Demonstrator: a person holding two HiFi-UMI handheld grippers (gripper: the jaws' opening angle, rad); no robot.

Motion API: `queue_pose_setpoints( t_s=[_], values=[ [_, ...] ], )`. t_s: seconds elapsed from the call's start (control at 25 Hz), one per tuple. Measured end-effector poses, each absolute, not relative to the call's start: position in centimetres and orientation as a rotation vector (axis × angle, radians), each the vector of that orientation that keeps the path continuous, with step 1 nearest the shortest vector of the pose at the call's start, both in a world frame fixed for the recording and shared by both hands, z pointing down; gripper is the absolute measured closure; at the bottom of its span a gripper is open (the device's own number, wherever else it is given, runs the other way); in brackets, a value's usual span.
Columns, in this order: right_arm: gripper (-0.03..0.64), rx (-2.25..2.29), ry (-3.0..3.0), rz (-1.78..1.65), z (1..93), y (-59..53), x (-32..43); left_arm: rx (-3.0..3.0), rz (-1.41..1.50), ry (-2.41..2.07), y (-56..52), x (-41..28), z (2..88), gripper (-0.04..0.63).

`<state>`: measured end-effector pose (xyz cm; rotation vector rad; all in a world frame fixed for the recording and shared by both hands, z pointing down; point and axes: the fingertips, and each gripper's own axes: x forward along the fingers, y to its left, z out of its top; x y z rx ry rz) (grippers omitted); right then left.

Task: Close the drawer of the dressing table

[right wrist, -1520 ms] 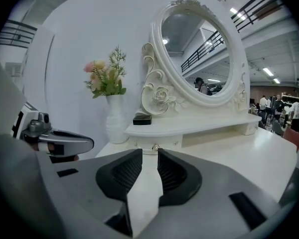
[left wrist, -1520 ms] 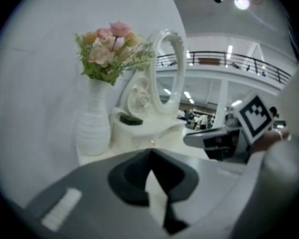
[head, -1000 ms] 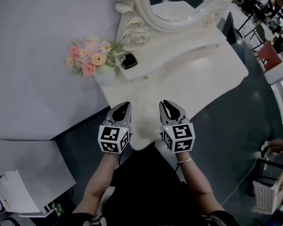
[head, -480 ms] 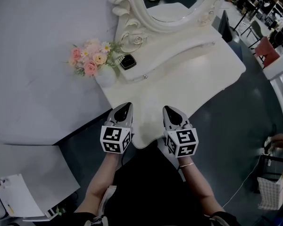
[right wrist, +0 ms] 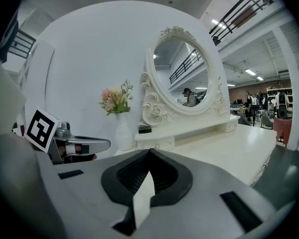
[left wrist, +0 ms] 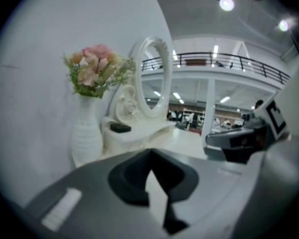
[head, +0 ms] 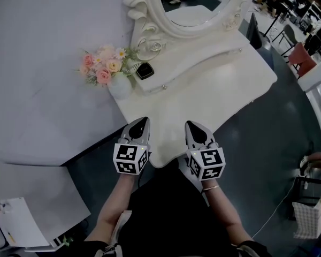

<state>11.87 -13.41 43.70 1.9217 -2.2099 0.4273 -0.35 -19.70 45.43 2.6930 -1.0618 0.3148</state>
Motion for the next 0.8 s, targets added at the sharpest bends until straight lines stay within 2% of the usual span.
queue_pose_setpoints(
  t_s=[0.8],
  values=[
    [0.612,1.947,-2.207,0.386,43.01,-13.23,12.71,2.689,0.285,-1.101,-19.95,-0.72,44.87,0.591]
  ],
)
